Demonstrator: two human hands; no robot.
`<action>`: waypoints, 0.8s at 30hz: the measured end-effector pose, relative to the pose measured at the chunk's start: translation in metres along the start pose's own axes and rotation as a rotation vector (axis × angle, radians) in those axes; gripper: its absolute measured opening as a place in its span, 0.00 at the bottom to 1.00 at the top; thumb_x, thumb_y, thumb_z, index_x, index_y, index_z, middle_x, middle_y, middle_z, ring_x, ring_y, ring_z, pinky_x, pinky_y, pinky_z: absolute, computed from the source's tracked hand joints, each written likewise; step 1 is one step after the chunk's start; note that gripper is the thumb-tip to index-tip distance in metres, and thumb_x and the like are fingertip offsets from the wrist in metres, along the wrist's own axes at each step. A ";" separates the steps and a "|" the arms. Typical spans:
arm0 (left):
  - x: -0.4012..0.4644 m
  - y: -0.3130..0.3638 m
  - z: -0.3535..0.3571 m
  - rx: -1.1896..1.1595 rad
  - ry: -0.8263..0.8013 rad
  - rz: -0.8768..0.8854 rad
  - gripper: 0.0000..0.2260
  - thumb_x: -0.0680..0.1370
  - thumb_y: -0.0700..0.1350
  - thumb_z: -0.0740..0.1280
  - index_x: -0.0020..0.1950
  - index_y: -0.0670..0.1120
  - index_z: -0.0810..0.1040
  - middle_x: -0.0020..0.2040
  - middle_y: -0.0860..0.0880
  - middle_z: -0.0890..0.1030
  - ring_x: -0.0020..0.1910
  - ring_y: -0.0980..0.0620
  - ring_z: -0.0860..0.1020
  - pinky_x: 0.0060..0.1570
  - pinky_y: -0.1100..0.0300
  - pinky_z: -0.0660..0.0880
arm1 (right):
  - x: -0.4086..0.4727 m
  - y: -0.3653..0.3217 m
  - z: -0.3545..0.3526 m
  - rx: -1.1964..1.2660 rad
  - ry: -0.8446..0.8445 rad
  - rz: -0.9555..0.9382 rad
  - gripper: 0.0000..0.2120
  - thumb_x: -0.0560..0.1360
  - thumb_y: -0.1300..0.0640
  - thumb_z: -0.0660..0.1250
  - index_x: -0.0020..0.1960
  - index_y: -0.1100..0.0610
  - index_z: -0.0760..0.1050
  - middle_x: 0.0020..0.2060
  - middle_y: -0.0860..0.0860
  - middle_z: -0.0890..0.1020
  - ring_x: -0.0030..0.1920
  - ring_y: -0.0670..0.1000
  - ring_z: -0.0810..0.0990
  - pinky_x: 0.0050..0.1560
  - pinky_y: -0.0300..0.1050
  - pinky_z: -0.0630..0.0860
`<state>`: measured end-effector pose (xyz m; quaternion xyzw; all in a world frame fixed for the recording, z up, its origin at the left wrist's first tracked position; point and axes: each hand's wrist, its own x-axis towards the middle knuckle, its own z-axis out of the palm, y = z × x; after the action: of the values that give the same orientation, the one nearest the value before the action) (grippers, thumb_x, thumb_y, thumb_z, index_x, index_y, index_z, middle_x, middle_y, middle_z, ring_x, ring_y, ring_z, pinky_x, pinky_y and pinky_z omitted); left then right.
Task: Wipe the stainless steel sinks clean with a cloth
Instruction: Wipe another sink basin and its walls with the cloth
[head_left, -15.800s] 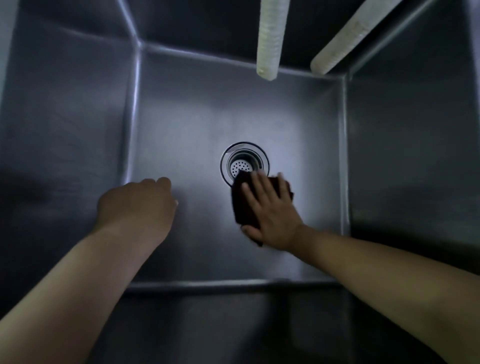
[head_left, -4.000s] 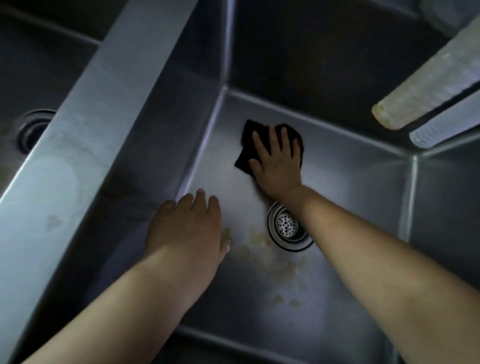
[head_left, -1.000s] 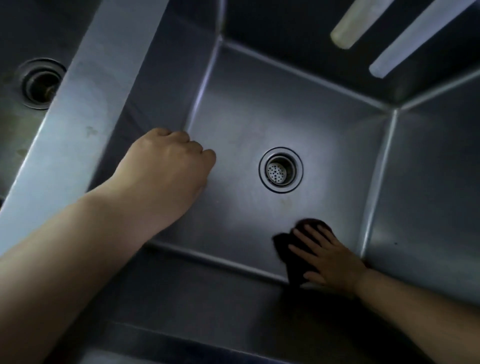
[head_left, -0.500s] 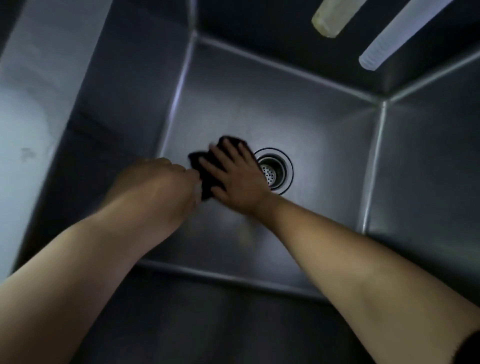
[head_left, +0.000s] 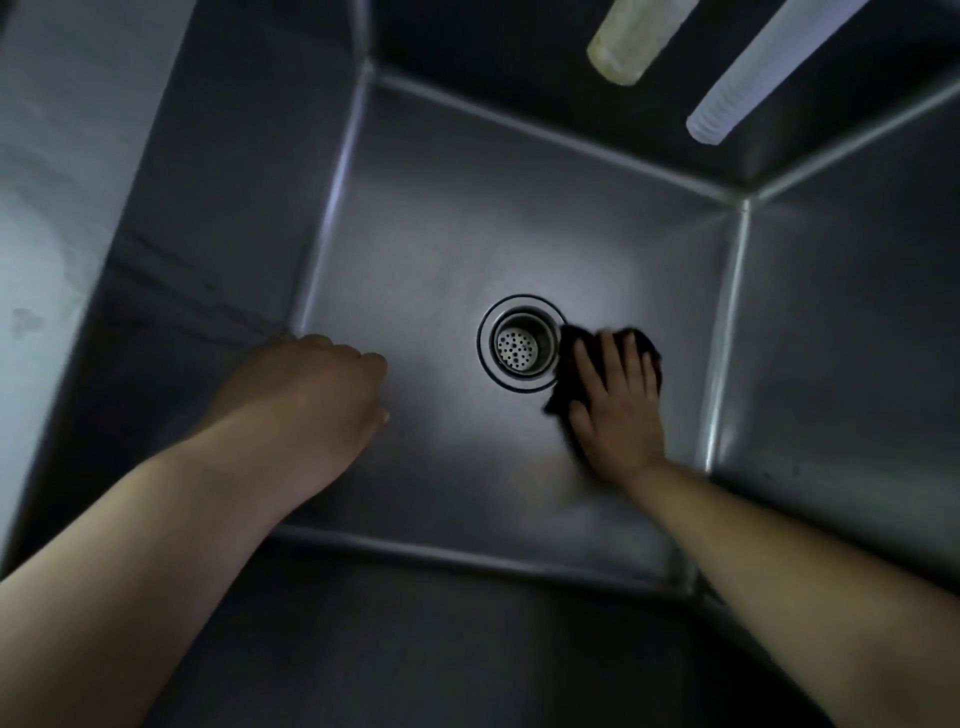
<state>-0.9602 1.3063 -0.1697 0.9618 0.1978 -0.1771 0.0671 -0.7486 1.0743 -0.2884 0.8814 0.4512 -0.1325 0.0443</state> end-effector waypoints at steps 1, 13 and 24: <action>0.001 0.000 0.001 -0.009 0.004 0.008 0.12 0.78 0.57 0.57 0.53 0.52 0.72 0.53 0.52 0.78 0.53 0.49 0.76 0.40 0.57 0.62 | -0.015 -0.007 0.005 -0.009 -0.002 -0.018 0.34 0.70 0.46 0.56 0.75 0.55 0.60 0.74 0.62 0.61 0.74 0.67 0.56 0.72 0.62 0.50; 0.005 -0.004 0.015 -0.057 -0.085 -0.008 0.13 0.77 0.57 0.57 0.58 0.53 0.71 0.55 0.50 0.78 0.55 0.48 0.75 0.46 0.57 0.69 | -0.034 -0.110 0.035 -0.006 -0.051 -0.648 0.34 0.73 0.41 0.58 0.76 0.49 0.55 0.76 0.56 0.56 0.76 0.61 0.48 0.74 0.61 0.44; 0.006 -0.003 0.011 -0.107 -0.105 -0.019 0.15 0.77 0.59 0.55 0.59 0.54 0.70 0.55 0.52 0.78 0.55 0.49 0.75 0.48 0.55 0.68 | -0.051 -0.035 0.033 0.011 -0.064 -0.844 0.29 0.75 0.42 0.57 0.75 0.48 0.61 0.75 0.54 0.61 0.76 0.59 0.53 0.74 0.59 0.52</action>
<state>-0.9602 1.3085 -0.1826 0.9442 0.2125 -0.2173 0.1268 -0.8117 1.0484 -0.3048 0.6149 0.7704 -0.1684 -0.0047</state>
